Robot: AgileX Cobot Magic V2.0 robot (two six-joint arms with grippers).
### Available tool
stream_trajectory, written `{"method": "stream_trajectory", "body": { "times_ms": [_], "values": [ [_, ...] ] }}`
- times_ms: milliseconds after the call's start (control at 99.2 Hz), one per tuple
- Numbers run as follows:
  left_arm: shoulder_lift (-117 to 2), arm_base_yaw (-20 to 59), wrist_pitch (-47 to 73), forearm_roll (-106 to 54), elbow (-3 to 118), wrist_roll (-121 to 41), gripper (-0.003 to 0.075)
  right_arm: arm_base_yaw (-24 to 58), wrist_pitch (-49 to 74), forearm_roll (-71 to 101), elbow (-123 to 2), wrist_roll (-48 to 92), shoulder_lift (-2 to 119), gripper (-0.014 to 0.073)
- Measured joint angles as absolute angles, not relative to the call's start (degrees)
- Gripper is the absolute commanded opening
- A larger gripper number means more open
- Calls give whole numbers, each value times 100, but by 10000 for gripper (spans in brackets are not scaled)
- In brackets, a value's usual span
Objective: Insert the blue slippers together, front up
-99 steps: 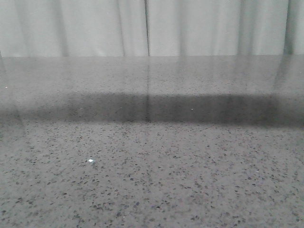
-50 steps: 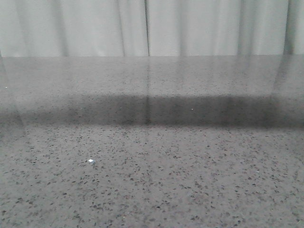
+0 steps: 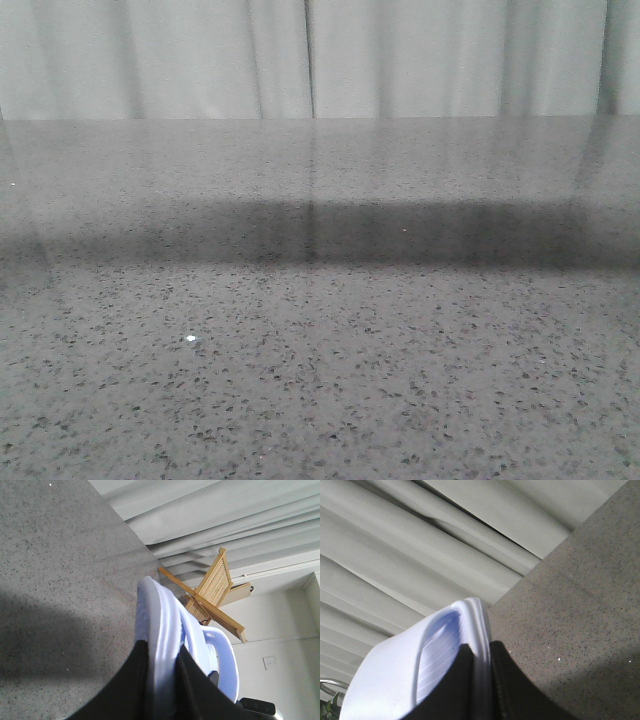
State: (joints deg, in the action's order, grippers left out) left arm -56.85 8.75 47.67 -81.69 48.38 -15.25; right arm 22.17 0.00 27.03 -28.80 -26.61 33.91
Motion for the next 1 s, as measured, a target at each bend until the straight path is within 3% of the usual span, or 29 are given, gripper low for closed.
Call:
{"method": "stream_trajectory", "body": {
  "times_ms": [998],
  "values": [
    [-6080, 1404, 4284, -8964, 4838, -2073, 16, 3578, -2000, 2764, -2880, -2650, 4644, -107]
  ]
}}
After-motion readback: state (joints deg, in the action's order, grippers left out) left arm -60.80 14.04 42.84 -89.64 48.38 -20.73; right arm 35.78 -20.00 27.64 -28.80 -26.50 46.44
